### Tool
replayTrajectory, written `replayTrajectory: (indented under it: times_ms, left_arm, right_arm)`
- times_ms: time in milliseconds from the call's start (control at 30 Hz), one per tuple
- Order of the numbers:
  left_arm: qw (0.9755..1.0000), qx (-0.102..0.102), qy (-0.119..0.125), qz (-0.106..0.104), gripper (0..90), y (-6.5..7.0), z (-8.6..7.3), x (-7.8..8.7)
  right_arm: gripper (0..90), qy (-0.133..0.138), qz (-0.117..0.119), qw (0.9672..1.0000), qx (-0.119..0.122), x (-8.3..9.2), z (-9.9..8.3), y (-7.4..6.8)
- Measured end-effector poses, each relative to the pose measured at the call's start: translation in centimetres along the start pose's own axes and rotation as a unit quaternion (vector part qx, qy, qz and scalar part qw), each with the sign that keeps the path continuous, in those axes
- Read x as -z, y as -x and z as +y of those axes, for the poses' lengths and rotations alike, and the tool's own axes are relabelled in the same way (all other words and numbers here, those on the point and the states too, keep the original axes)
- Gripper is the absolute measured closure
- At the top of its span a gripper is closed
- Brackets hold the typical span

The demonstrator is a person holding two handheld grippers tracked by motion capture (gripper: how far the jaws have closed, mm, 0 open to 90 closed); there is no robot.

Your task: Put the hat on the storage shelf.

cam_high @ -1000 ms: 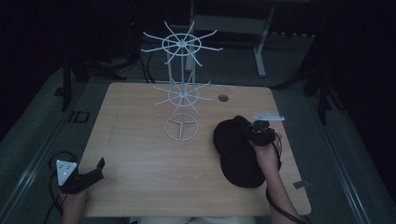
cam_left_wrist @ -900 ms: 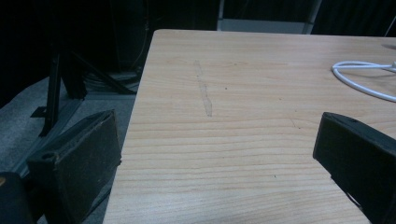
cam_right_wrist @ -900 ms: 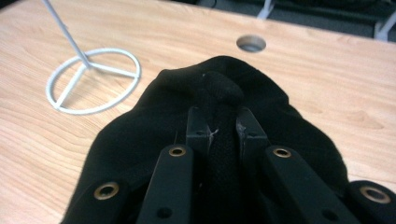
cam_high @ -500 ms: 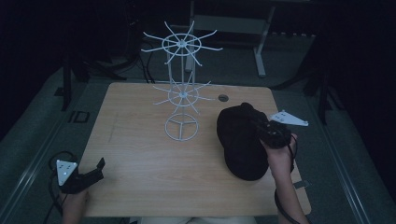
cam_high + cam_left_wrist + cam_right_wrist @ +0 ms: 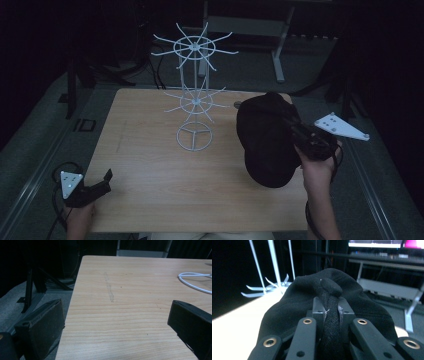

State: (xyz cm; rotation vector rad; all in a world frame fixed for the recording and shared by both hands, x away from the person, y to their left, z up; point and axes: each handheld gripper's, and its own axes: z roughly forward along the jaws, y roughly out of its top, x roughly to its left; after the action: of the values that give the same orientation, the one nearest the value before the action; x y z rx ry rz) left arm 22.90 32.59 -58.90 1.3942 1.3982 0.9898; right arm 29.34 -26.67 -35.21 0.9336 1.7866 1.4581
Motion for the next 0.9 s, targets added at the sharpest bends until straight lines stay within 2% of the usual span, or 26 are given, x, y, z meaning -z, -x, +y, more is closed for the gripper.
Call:
replayTrajectory:
  times_ms: [167, 400, 667, 800, 900]
  left_arm:
    - [1.0, 0.0, -0.001, 0.0, 1.4, 0.0, 0.0, 0.0]
    - [1.0, 0.0, -0.001, -0.001, 1.4, 0.0, 0.0, 0.0]
    - [1.0, 0.0, -0.001, -0.002, 1.4, 0.0, 0.0, 0.0]
    - [1.0, -0.001, -0.001, -0.003, 1.4, 0.0, 0.0, 0.0]
    - [1.0, -0.001, -0.001, -0.003, 1.5, 0.0, 0.0, 0.0]
  right_arm:
    - [80.2, 0.035, 0.013, 0.9992, 0.016, 1.5, 2.8, -1.0]
    - [80.2, 0.077, 0.03, 0.9958, 0.041, 2.3, 7.0, -2.8]
    - [80.2, 0.106, 0.039, 0.9913, 0.067, 1.7, 11.4, -4.9]
    - [80.2, 0.117, 0.051, 0.9889, 0.076, 1.0, 13.1, -5.8]
    - [80.2, 0.114, 0.065, 0.9884, 0.077, 0.0, 14.0, -6.4]
